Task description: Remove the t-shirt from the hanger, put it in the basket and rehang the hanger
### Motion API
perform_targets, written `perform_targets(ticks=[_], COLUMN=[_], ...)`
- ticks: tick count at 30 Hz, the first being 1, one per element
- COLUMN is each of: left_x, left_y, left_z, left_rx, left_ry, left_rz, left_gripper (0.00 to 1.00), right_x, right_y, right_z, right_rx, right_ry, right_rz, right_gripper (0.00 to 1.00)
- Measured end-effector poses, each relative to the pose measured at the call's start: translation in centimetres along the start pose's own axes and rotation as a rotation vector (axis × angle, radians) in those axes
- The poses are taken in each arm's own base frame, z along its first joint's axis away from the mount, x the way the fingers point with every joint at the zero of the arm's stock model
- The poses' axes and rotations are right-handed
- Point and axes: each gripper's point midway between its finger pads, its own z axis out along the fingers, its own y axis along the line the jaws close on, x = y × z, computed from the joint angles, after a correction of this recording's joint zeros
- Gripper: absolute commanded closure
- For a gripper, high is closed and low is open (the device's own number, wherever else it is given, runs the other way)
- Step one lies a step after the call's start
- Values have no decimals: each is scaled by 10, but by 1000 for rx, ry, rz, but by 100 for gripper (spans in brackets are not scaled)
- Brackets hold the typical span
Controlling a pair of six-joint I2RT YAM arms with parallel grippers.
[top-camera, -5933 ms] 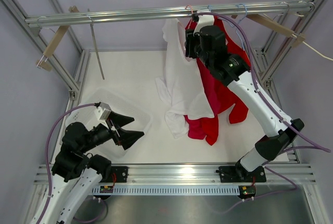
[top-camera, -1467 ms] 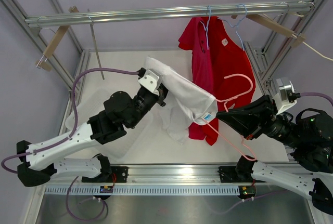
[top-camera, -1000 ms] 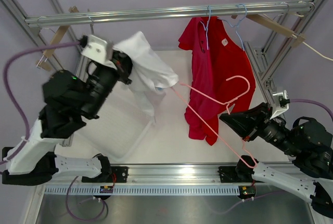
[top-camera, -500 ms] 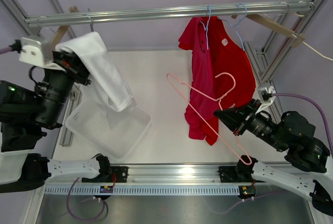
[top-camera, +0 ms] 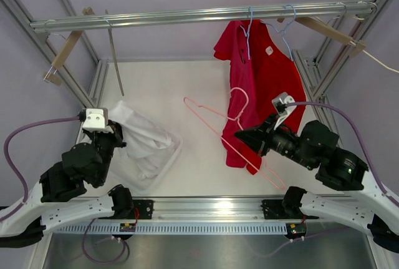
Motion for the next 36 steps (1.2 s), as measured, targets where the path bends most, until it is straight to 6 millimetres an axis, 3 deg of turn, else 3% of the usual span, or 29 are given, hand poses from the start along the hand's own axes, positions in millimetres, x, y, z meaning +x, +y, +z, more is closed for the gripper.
perform_targets(ticks=[2, 7, 11, 17, 22, 30, 36], left_x=[16, 45, 63, 84, 95, 93, 84], left_y=[7, 3, 10, 30, 38, 48, 40], left_z=[-2, -2, -7, -17, -22, -28, -32], left_rx=[-27, -51, -83, -150, -175, -176, -82], left_ry=[14, 84, 130, 180, 209, 197, 190], left_rz=[-34, -50, -77, -123, -123, -184, -245], left_gripper=[100, 95, 72, 46, 7, 1, 1], right_x=[6, 19, 22, 31, 36, 27, -22], right_y=[-2, -6, -8, -20, -29, -33, -24], right_z=[12, 32, 43, 68, 86, 121, 166], right_rx=[9, 27, 36, 95, 142, 196, 246], right_ry=[22, 64, 76, 100, 107, 117, 51], right_rz=[-8, -25, -42, -71, -93, -145, -199], right_gripper=[100, 100, 100, 100, 100, 100, 100])
